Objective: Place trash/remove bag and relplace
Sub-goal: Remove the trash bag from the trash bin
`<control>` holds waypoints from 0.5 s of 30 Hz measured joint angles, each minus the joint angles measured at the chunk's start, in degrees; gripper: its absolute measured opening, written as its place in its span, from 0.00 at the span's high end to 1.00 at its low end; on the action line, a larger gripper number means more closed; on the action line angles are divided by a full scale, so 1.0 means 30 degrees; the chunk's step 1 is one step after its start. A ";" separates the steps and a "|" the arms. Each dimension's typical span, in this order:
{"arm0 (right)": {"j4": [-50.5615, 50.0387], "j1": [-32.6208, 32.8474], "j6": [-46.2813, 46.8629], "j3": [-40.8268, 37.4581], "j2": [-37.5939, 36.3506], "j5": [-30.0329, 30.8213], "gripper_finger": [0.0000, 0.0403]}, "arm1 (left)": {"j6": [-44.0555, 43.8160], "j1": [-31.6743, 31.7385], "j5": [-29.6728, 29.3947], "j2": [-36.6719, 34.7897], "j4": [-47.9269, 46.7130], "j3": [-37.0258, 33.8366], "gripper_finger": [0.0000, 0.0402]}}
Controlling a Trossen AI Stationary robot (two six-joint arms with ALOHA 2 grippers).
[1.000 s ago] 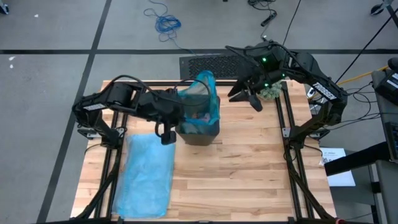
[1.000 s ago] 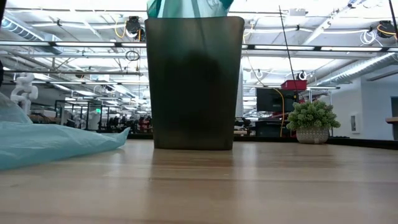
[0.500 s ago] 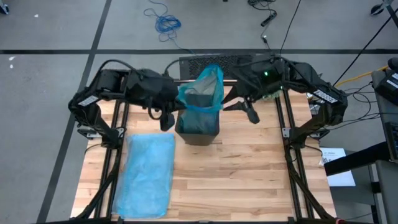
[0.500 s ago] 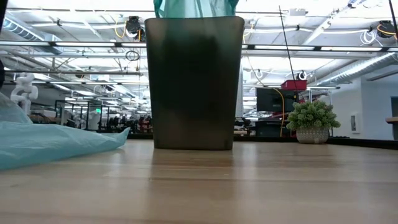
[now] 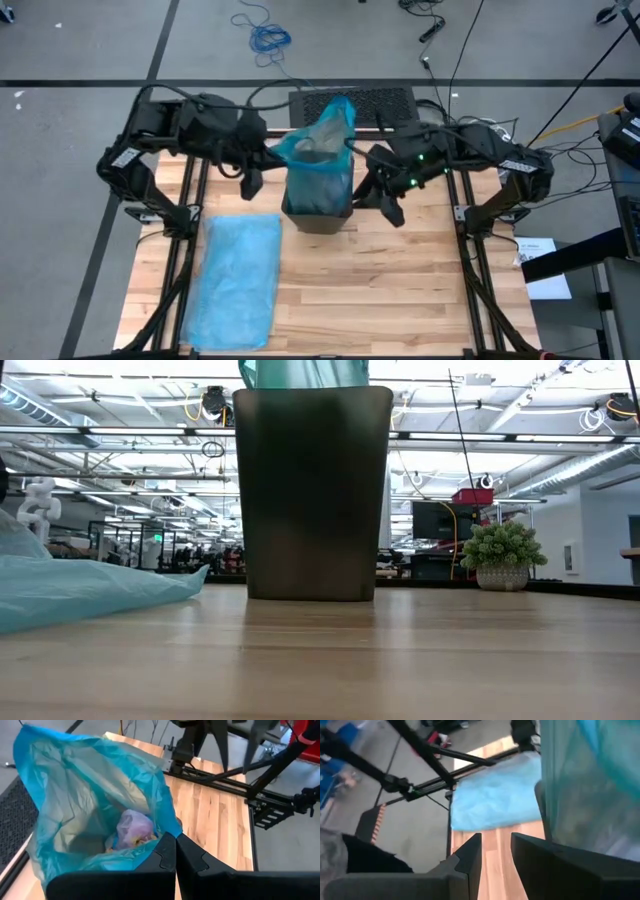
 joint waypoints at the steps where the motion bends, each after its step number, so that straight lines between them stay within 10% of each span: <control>1: -0.0254 0.0380 0.0488 0.0000 -0.0005 0.0637 0.76 | 0.0015 0.0107 -0.0001 -0.0128 0.0002 0.0000 1.00; 9: -0.1728 0.3355 0.3155 -0.1904 -0.0100 0.4257 0.76 | -0.0608 0.0504 -0.0012 -0.0982 0.0376 0.0007 1.00; 15: 0.5336 0.4045 0.4779 -0.7825 -0.0685 0.4790 0.82 | -0.1344 0.0359 -0.0016 -0.0932 0.0304 0.0000 1.00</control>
